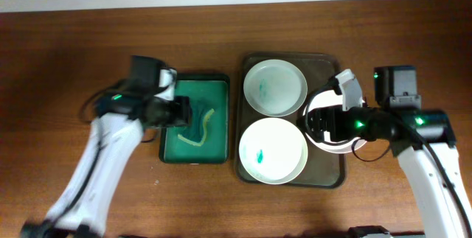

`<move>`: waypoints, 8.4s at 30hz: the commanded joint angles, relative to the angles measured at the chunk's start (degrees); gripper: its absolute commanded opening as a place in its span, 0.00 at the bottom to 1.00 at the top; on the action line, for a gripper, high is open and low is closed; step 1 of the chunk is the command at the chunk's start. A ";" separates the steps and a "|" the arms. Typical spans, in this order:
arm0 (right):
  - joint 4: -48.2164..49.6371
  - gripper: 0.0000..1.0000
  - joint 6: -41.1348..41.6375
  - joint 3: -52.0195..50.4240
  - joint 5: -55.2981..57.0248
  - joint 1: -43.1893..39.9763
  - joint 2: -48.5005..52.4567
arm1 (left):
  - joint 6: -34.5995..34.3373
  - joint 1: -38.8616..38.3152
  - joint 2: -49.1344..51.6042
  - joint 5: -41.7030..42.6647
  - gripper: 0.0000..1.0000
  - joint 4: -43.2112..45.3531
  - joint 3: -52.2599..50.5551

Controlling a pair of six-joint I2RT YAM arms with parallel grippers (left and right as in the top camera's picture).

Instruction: Clean dirty plates on tray and stack at the side

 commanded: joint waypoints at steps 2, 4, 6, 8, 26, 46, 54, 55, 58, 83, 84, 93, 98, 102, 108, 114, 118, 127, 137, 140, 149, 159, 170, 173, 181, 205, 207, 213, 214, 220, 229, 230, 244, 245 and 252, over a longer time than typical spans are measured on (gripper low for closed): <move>-1.25 0.63 0.15 0.66 -1.79 0.28 2.67 | 1.68 -5.29 13.14 -5.07 0.49 4.46 0.68; -1.18 0.57 0.17 0.66 -1.79 0.28 2.95 | 1.70 -6.78 18.93 -5.22 0.48 9.20 0.68; -1.25 0.54 0.17 0.66 -1.81 0.28 2.95 | 1.68 -7.19 23.08 -8.79 0.37 13.49 0.68; -2.03 0.53 0.15 0.66 -1.79 0.28 2.95 | 1.66 -7.21 26.99 -10.21 0.15 16.72 0.68; -5.73 0.17 0.33 0.55 -1.77 0.35 3.21 | 1.64 -7.21 22.47 -4.61 0.27 10.91 -5.70; 8.17 0.25 15.56 -10.60 23.52 7.10 28.81 | 0.76 -7.17 12.15 -1.38 0.00 -7.04 13.92; 17.84 0.04 21.31 -12.61 22.93 8.52 29.75 | -3.34 -7.74 12.17 8.74 0.00 -5.38 13.92; 17.99 0.04 23.02 -12.61 22.93 8.52 29.75 | -5.03 -8.39 12.17 8.72 0.00 -5.25 13.88; 18.10 0.04 25.90 -12.61 22.86 8.52 29.75 | -12.44 -12.76 12.70 8.70 0.00 -3.56 13.73; 18.08 0.04 27.85 -12.61 21.22 8.52 29.75 | -24.59 -29.22 38.21 -15.65 0.00 -3.48 17.51; 18.08 0.04 27.85 -12.61 21.22 8.52 29.75 | -20.85 -29.22 38.21 -8.09 0.00 -0.66 17.51; 18.08 0.04 27.85 -12.61 21.18 8.52 29.75 | -16.09 -31.54 39.82 26.01 0.00 11.67 17.51; 18.03 0.04 27.85 -12.61 21.18 8.52 29.75 | -16.22 -30.69 40.76 11.74 0.00 4.28 17.79; 18.05 0.04 27.82 -12.61 21.20 8.52 29.75 | -20.24 -29.00 40.13 -8.13 0.00 -4.11 19.19; 17.97 0.04 27.80 -12.61 21.20 8.52 29.75 | -25.16 -28.41 38.88 -25.20 0.00 -9.73 22.43; 17.77 0.04 27.76 -12.61 21.20 8.52 29.75 | -23.96 -28.41 38.82 -28.41 0.00 -15.80 30.05; 17.57 0.04 26.86 -12.61 21.22 8.52 29.75 | -20.98 -28.28 37.46 -18.36 0.00 -23.41 44.28; 21.42 0.04 13.20 -12.50 14.51 8.52 29.66 | -14.43 -12.24 30.16 -20.44 0.00 -28.00 40.52; 11.61 0.04 21.53 -11.65 47.36 18.43 2.19 | -7.76 -6.56 26.71 -4.76 0.18 -13.14 21.35; 10.67 0.04 26.36 -11.65 60.98 23.96 1.88 | -7.76 -6.56 24.04 -4.79 0.27 -13.31 21.35; 10.45 0.04 27.34 -11.65 86.33 41.35 1.88 | -7.76 -6.54 12.31 -4.81 0.39 -14.21 21.35; 8.98 0.04 25.22 -11.56 110.77 61.94 1.86 | -7.76 -6.56 2.19 -5.05 1.00 -14.64 21.35; 8.98 0.04 24.30 -11.56 110.77 63.28 1.86 | -7.78 -6.56 2.19 -5.03 0.99 -15.30 21.33; 9.01 0.04 24.33 -11.56 110.57 63.28 1.86 | -7.78 -6.56 2.19 -5.03 0.99 -15.30 21.33; 8.98 0.04 24.33 -11.56 110.60 63.28 1.86 | -7.78 -6.56 2.19 -5.03 0.99 -15.30 21.33; 9.01 0.04 23.02 -11.56 120.21 63.32 1.86 | -7.78 -6.56 2.19 -5.03 0.99 -15.30 21.33; 9.03 0.04 23.04 -11.56 119.49 63.28 1.86 | -7.78 -6.56 2.19 -5.05 0.99 -15.30 21.33; 17.92 0.04 26.18 -11.15 78.73 49.37 1.75 | -7.78 -6.56 2.19 -5.03 0.99 -15.30 21.33; 17.75 0.04 24.68 -9.92 70.27 44.50 1.75 | -7.78 -6.56 2.19 -5.03 0.99 -15.30 21.33; 10.29 0.04 21.03 -0.50 27.19 -0.76 1.77 | -7.78 -6.56 2.19 -5.03 0.99 -15.30 21.33; 13.99 0.04 23.30 -0.57 19.23 -47.23 17.51 | -7.78 -6.56 2.19 -5.03 0.99 -15.30 21.33; 14.97 0.04 23.28 -0.57 19.28 -48.59 19.63 | -7.78 -6.56 2.19 -5.03 0.99 -15.30 21.33; 13.00 0.48 13.62 -0.94 7.23 -41.29 20.39 | -7.78 -6.56 2.19 -5.05 0.99 -15.30 21.33; 12.68 0.46 9.68 -0.94 7.74 -36.46 16.46 | -7.78 -6.56 2.19 -5.03 0.99 -15.30 21.33; 14.14 0.50 8.83 -0.96 37.83 -12.98 15.63 | -7.78 -6.56 2.19 -5.03 0.99 -15.30 21.33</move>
